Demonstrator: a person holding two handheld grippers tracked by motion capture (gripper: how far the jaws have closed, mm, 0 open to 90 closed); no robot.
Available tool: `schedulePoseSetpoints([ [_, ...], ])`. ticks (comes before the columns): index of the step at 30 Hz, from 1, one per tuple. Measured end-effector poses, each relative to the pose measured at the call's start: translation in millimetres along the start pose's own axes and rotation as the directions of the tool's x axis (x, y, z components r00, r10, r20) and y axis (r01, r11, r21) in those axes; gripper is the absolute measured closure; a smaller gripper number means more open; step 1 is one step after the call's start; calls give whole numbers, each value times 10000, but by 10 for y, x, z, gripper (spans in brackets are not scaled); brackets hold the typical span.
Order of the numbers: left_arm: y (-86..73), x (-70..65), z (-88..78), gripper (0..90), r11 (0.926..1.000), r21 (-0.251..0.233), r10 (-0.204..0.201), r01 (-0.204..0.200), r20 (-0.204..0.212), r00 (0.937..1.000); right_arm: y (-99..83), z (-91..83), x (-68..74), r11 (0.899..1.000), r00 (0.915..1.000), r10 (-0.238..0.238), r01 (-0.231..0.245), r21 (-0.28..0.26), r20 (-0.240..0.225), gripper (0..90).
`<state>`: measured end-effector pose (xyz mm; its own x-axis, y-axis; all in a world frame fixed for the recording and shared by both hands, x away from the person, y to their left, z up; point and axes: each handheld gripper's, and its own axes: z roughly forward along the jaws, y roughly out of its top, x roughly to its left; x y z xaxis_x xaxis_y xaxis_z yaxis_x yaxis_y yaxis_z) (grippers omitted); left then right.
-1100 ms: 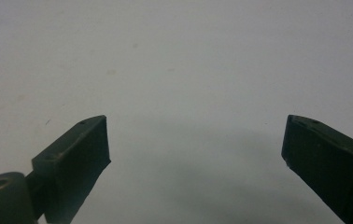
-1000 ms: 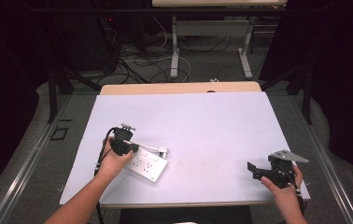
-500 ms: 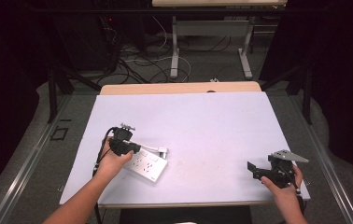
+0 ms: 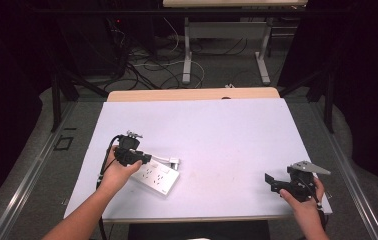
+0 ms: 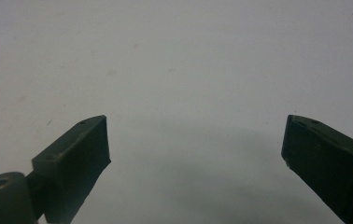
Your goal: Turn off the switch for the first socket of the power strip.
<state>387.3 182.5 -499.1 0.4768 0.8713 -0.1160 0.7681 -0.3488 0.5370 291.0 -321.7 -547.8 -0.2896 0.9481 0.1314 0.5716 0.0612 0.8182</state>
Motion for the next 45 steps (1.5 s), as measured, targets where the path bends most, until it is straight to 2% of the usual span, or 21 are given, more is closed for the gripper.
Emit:
schedulePoseSetpoints([
  [3, -5, 5, -30, 540, 10000, -78, 60, -61, -115, 9999, -5, 6, 5, 10000, 10000, -71, 71, -22, 29, 71],
  [5, -12, 3, -41, 524, 9996, -294, 4, -11, -213, 9998, -3, 4, 7, 10000, 10000, -87, 87, -33, 28, 71],
  [8, -18, 12, -67, 485, 9990, -405, 152, -167, -358, 9992, -2, 5, 7, 10000, 10000, -66, 66, -57, 29, 71],
  [12, -20, 23, -116, 454, 9983, -506, 259, -279, -394, 9989, -3, 7, 8, 10000, 10000, -73, 73, -40, 11, 71],
  [17, -30, 36, -172, 415, 9950, -959, 251, -273, -232, 9994, -3, 6, 7, 10000, 10000, -57, 57, -47, 5, 71],
  [18, -30, 44, -179, 412, 9933, -1091, 348, -383, -337, 9988, -3, 5, 6, 10000, 10000, -61, 61, -47, 6, 71],
  [20, -29, 61, -217, 403, 9945, -977, 353, -377, -262, 9990, -3, 5, 5, 10000, 10000, -60, 60, -45, 15, 71],
  [21, -34, 63, -224, 396, 9929, -1132, 320, -366, -430, 9986, -2, 5, 6, 10000, 10000, -45, 45, -52, 18, 71],
  [23, -36, 70, -244, 379, 9917, -1234, 311, -367, -467, 9984, -1, 6, 11, 10000, 10000, -19, 20, -68, 31, 71],
  [25, -34, 93, -270, 369, 9894, -1291, 585, -659, -602, 9965, -1, 6, 12, 10000, 10000, -30, 30, -81, 38, 71],
  [27, -36, 105, -291, 358, 9900, -1294, 500, -560, -490, 9975, -1, 6, 11, 10000, 10000, -28, 28, -74, 37, 71],
  [28, -37, 114, -294, 346, 9887, -1386, 491, -570, -602, 9970, -2, 4, 7, 10000, 10000, -77, 77, -54, 16, 71],
  [29, -44, 117, -303, 339, 9898, -1379, 284, -350, -495, 9984, -2, 4, 8, 10000, 10000, -69, 69, -60, 20, 71],
  [32, -56, 155, -328, 332, 9897, -1415, 138, -214, -544, 9984, -1, 5, 10, 10000, 10000, -25, 25, -77, 39, 71],
  [36, -79, 194, -346, 244, 9873, -1580, -276, 156, -740, 9969, -1, 4, 9, 10000, 10000, -30, 30, -79, 38, 71],
  [39, -95, 230, -377, 186, 9860, -1611, -534, 426, -634, 9966, -2, 5, 8, 9999, 10000, -30, 31, -114, 41, 71],
  [40, -106, 232, -376, 168, 9824, -1775, -704, 579, -649, 9954, -1, 1, 8, 10000, 10000, -9, 9, -68, 29, 71],
  [43, -130, 259, -406, 155, 9789, -1952, -778, 603, -835, 9935, -1, 3, 14, 9999, 10000, -11, 11, -102, 59, 71],
  [45, -144, 279, -420, 114, 9768, -2033, -874, 679, -882, 9923, -1, 2, 13, 10000, 10000, -17, 18, -82, 45, 71],
])
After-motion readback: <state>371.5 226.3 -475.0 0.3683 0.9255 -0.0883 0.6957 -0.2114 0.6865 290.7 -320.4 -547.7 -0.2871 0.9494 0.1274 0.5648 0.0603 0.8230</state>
